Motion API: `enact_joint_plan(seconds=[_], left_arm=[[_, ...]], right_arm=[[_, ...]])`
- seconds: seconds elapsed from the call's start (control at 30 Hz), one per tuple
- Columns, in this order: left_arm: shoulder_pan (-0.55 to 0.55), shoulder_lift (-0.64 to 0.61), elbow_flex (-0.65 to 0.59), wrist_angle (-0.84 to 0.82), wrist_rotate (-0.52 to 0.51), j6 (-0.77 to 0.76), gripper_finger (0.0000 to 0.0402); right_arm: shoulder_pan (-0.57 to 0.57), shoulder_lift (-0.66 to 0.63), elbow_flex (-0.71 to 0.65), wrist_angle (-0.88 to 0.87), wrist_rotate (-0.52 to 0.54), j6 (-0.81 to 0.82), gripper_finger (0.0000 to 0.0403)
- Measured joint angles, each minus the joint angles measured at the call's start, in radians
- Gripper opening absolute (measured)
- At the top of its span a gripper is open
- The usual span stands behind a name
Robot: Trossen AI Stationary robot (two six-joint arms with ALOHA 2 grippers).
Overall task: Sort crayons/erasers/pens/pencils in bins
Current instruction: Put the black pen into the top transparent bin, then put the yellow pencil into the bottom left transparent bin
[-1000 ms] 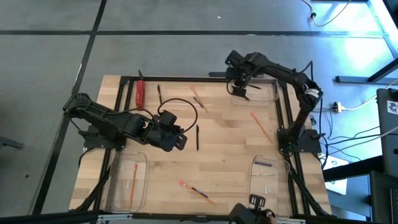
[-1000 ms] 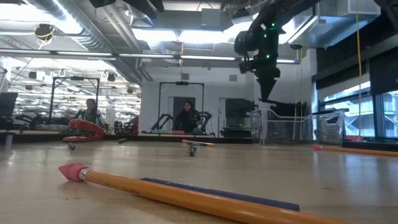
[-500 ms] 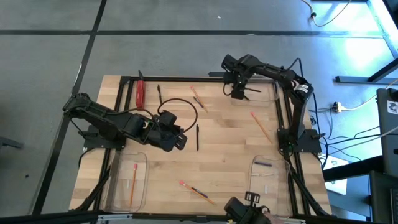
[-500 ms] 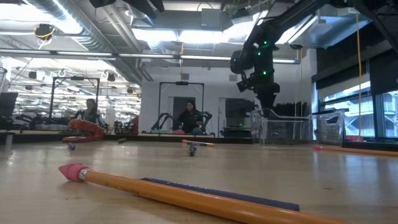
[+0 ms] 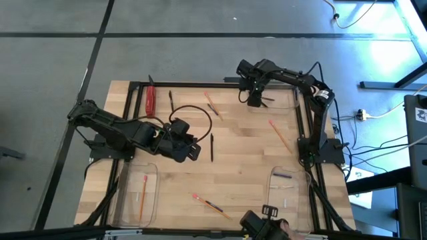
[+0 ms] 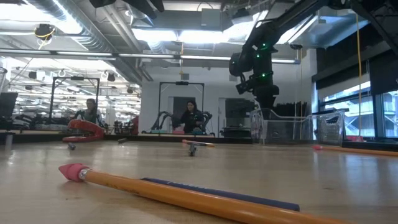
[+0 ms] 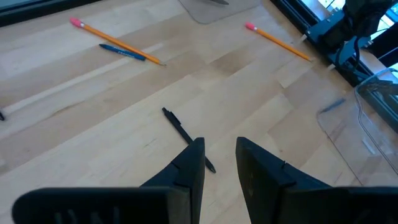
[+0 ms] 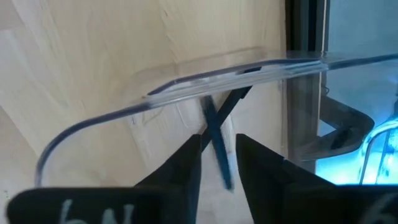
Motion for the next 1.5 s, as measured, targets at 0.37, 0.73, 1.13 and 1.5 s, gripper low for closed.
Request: enact_joint_plan(seconds=[0.37, 0.73, 1.13, 1.5], left_arm=[[0.0, 0.0, 0.0, 0.0, 0.0, 0.0, 0.0085], [-0.008, 0.0, 0.0, -0.002, 0.008, -0.045, 0.0085], [-0.112, 0.0, -0.007, 0.002, -0.011, -0.135, 0.0085], [-0.132, 0.0, -0.113, 0.005, 0.011, -0.258, 0.0085]], right_arm=[[0.0, -0.001, 0.036, -0.061, -0.002, 0.062, 0.0145], [0.071, -0.13, 0.197, -0.202, -0.142, 0.197, 0.0146], [0.234, -0.487, 0.085, -0.185, -0.442, 0.381, 0.0146], [0.434, -0.747, -0.237, -0.027, -0.429, 0.567, 0.0146]])
